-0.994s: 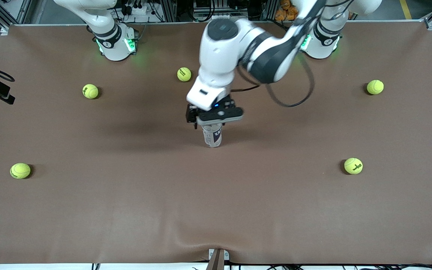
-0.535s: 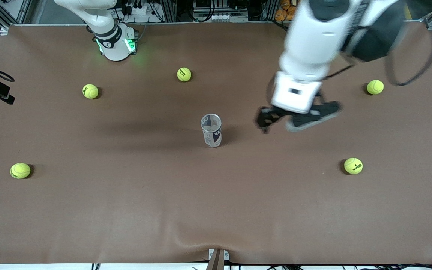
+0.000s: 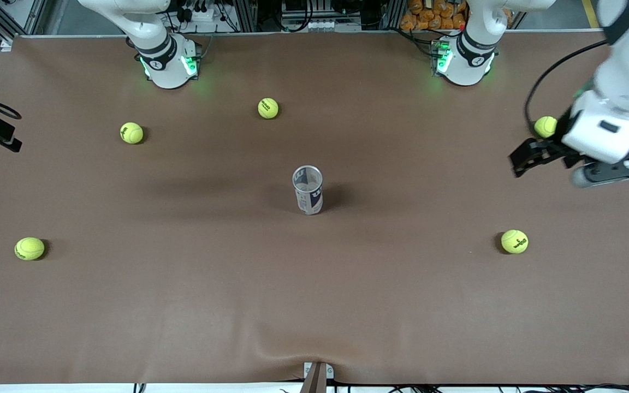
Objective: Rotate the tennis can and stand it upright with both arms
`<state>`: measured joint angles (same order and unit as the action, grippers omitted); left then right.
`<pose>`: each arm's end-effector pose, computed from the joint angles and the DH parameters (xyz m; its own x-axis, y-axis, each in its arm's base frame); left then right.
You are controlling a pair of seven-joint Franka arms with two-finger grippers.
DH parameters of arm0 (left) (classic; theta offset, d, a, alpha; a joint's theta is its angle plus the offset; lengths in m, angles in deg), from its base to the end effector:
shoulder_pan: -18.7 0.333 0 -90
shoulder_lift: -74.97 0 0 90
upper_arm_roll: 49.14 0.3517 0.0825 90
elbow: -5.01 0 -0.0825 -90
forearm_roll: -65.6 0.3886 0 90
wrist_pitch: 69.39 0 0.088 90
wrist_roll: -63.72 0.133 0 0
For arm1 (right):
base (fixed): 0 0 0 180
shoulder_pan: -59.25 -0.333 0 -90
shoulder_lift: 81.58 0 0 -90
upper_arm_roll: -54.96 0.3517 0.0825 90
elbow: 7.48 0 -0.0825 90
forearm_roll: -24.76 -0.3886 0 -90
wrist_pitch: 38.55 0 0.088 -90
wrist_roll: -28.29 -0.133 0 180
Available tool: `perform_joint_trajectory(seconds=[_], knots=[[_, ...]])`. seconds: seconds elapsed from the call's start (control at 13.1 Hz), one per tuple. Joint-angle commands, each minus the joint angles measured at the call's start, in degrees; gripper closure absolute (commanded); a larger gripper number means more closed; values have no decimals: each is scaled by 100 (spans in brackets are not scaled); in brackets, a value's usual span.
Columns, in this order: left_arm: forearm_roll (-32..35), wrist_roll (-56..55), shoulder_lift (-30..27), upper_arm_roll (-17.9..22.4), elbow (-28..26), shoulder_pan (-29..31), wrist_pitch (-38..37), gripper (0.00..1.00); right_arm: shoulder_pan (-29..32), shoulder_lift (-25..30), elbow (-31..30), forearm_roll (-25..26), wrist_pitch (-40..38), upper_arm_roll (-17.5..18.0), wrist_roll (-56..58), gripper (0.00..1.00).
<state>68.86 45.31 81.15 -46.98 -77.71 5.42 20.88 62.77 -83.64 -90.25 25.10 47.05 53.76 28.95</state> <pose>0.5879 -0.1092 0.6331 0.9912 0.1259 0.0420 0.1279 -0.9905 -0.0502 0.5625 -0.0470 0.6669 0.9974 -0.0712 0.0134 -0.0713 -0.9974 0.0068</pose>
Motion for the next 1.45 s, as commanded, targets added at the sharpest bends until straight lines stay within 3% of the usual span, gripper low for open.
perform_joint_trajectory(seconds=[0.0,0.23,1.38], knots=[[-202,547,-704,-101,-1111,325,262,0,53,-40,95,80,-25,58,-75,0],[-229,672,-1171,-93,-1747,396,528,0,53,-40,104,81,-34,58,-75,0],[-203,971,-1154,-49,-1211,484,-52,0,44,-40,95,80,-34,58,-75,0]])
